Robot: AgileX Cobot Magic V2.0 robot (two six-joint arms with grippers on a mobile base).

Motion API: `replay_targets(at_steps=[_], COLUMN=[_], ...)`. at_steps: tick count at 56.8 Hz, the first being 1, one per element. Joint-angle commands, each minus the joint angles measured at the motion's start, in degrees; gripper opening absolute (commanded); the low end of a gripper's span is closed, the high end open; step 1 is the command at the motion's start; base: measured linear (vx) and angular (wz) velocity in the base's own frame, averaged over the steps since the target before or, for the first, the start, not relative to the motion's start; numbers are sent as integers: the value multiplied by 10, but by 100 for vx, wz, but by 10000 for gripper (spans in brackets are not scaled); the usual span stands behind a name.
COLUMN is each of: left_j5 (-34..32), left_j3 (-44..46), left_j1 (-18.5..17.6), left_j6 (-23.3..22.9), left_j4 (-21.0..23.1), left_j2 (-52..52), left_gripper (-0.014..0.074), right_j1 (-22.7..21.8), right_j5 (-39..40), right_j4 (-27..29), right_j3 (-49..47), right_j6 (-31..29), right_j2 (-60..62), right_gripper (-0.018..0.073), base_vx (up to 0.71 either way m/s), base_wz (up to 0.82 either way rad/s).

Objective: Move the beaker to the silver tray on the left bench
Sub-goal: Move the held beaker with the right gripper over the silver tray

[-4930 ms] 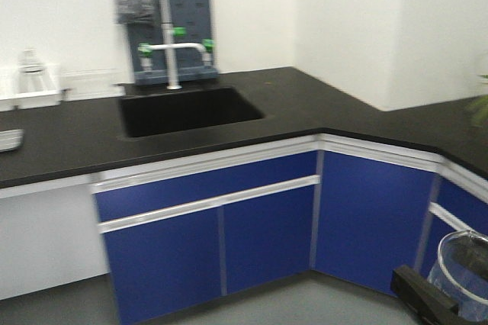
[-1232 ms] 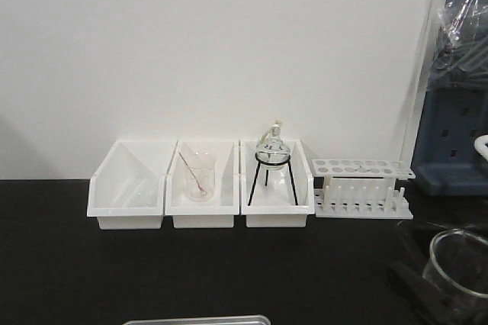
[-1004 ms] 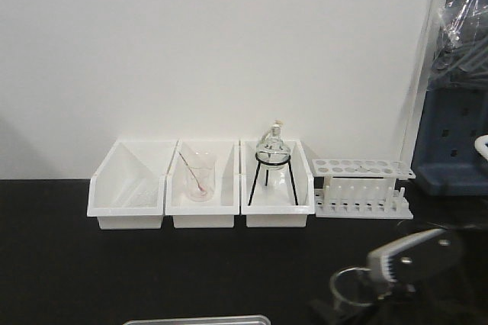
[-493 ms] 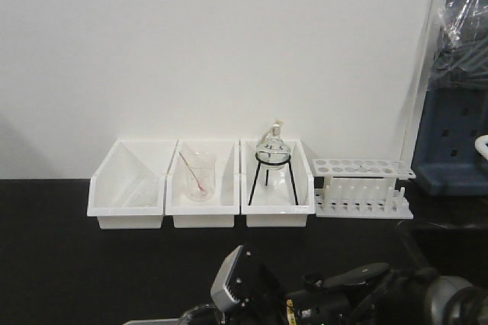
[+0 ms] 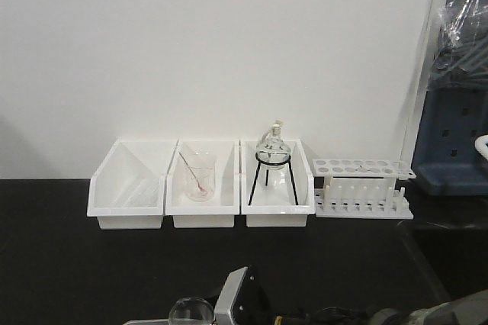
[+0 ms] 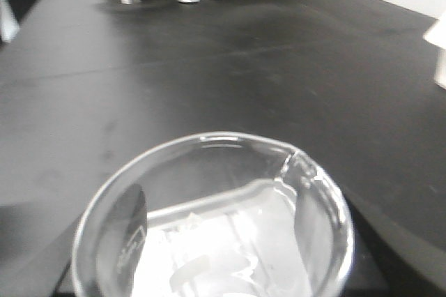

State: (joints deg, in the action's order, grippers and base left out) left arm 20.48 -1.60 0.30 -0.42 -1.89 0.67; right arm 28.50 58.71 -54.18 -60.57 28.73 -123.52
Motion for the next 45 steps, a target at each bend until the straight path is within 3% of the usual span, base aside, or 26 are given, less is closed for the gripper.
replay_targets(at_steps=[1,19,36,45], left_j5=[-44,-44,-44,-44], left_j3=[-16,-16,-16,-16], left_j1=[-3,-3,-3,-3], left_j6=[-1,-1,-1,-1], left_j4=[1,1,1,1], left_j2=[9,9,9,9], left_gripper=[1,1,1,1], right_j1=[-2,-2,-2,-2], right_j5=[46,9,-5,-4], right_j4=[71,159,163,161], right_j3=[-17,-17,-17,-17], right_j6=[-16,-85,-87,-87], right_j2=[17,-13,-27,-27], right_gripper=[3,7,18,86], base_vx=[0,0,0,0], base_wz=[0,0,0,0])
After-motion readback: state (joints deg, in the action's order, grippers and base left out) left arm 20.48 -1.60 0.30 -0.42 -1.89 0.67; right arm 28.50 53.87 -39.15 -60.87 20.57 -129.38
